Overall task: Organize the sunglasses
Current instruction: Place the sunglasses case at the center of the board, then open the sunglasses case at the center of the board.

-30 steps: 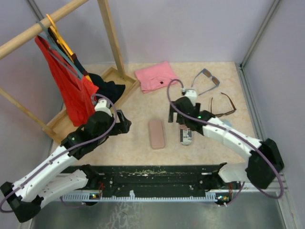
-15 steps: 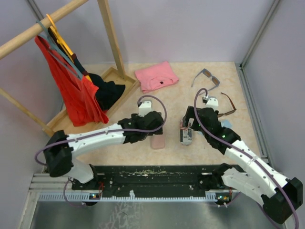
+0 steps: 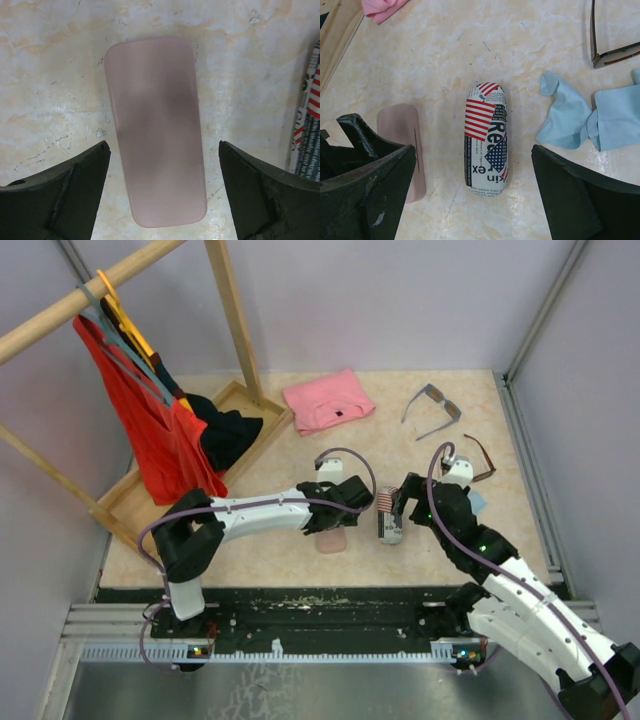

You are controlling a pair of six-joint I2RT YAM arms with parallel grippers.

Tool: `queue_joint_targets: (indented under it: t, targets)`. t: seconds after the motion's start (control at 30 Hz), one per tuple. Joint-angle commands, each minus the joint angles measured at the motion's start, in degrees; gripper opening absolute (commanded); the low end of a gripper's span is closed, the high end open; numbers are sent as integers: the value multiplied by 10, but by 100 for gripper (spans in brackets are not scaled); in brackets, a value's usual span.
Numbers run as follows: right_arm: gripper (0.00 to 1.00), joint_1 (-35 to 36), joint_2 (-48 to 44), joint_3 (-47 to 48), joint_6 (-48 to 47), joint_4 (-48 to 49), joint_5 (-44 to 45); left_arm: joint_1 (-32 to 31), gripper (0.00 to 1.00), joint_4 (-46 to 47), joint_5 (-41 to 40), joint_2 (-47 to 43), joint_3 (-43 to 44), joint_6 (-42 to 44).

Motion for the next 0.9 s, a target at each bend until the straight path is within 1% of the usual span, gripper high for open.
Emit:
queue_joint_targets:
  t: [0.0,0.2,0.43,0.87]
  targets:
    - [98,-3,-9,0,0,12,12,-2,94,-36,-10,10,16,-30]
    - [98,-3,0,1,-7,19,3,3,90,-16,-8,14,0,-31]
    - [97,-3,15,0,-13,28,-9,14,90,6,4,16,-19,-28]
    - [97,-3,30,-3,-17,39,-11,21,88,20,8,25,-21,-17]
